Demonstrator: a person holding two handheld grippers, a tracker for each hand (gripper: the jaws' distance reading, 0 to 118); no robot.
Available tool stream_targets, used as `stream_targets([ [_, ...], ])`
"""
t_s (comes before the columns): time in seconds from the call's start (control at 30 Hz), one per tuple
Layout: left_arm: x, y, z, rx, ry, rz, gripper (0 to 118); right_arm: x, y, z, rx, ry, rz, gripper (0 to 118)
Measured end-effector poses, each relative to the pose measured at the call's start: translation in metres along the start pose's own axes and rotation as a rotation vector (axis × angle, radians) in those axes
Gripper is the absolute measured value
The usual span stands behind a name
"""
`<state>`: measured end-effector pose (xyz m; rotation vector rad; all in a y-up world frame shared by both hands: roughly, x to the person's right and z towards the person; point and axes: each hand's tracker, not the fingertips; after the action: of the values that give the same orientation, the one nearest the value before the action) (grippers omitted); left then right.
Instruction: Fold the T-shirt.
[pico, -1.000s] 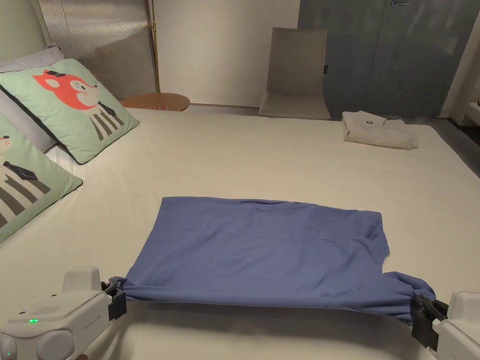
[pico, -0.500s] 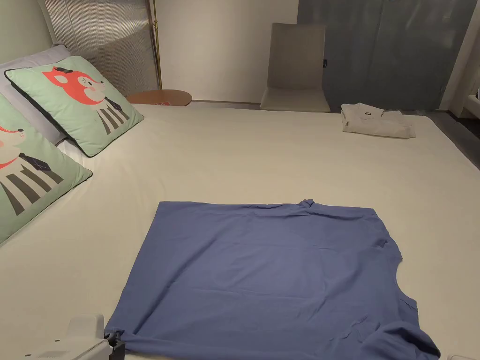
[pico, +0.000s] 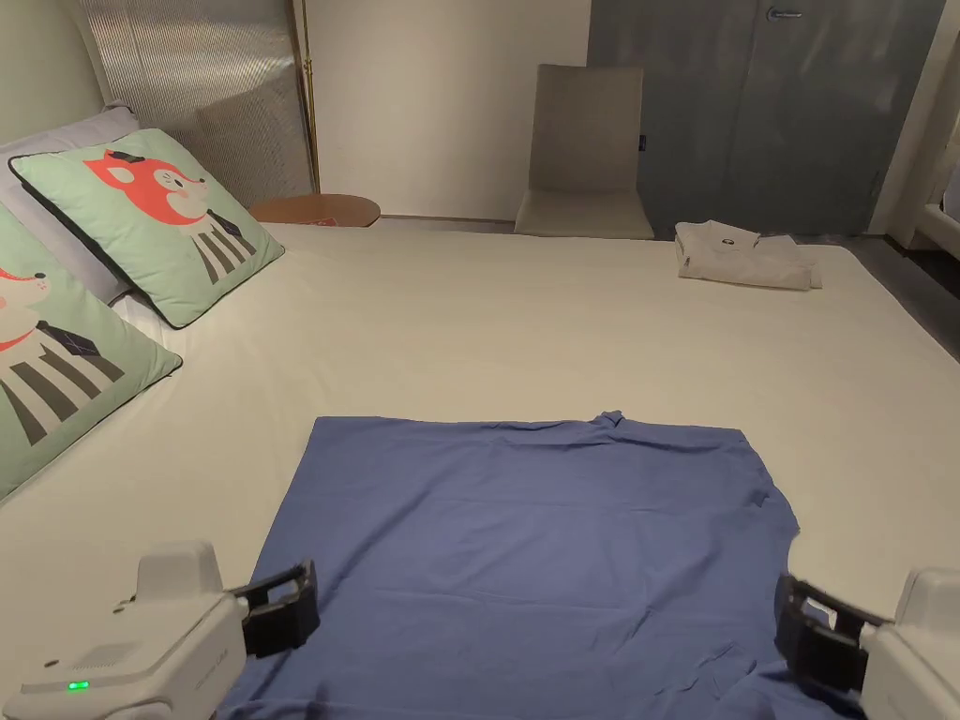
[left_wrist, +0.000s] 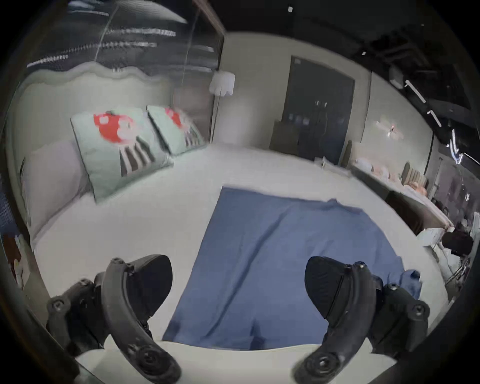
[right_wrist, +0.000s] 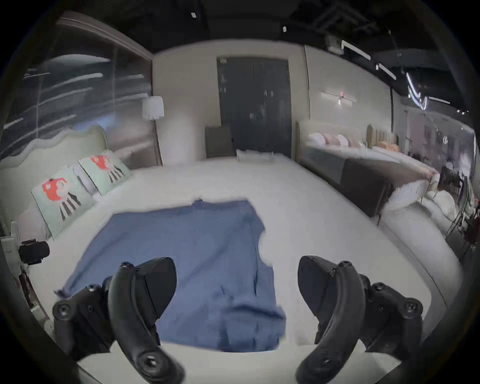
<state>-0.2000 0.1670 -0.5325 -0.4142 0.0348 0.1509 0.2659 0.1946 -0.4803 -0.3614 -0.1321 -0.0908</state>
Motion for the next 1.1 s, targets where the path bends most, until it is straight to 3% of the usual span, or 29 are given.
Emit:
stream_targets([
  [0.2,0.039,0.046,0.018,0.182,-0.064,-0.065,103,-0.029,0.056,0.019,0.203,0.007,0.061,101],
  [0.3,0.054,0.057,0.021,0.229,-0.062,-0.09,92,-0.035,0.063,0.019,0.24,-0.008,0.085,100],
  [0.33,0.058,0.06,0.022,0.246,-0.069,-0.102,83,-0.037,0.063,0.02,0.258,-0.009,0.09,97],
  [0.43,0.067,0.062,0.024,0.278,-0.08,-0.119,36,-0.041,0.06,0.019,0.286,-0.012,0.101,71],
  [0.47,0.068,0.061,0.024,0.288,-0.089,-0.119,6,-0.042,0.06,0.02,0.289,-0.011,0.103,48],
  [0.5,0.07,0.06,0.024,0.29,-0.1,-0.122,0,-0.043,0.059,0.02,0.294,-0.015,0.103,22],
  [0.53,0.071,0.06,0.025,0.289,-0.114,-0.116,0,-0.044,0.059,0.019,0.295,-0.022,0.104,0],
  [0.8,0.057,0.057,0.016,0.234,-0.116,-0.123,0,-0.043,0.056,0.022,0.288,-0.005,0.083,1],
  [1.1,0.012,0.031,-0.004,-0.064,-0.034,-0.099,0,-0.04,0.051,0.025,0.262,0.008,0.072,1],
])
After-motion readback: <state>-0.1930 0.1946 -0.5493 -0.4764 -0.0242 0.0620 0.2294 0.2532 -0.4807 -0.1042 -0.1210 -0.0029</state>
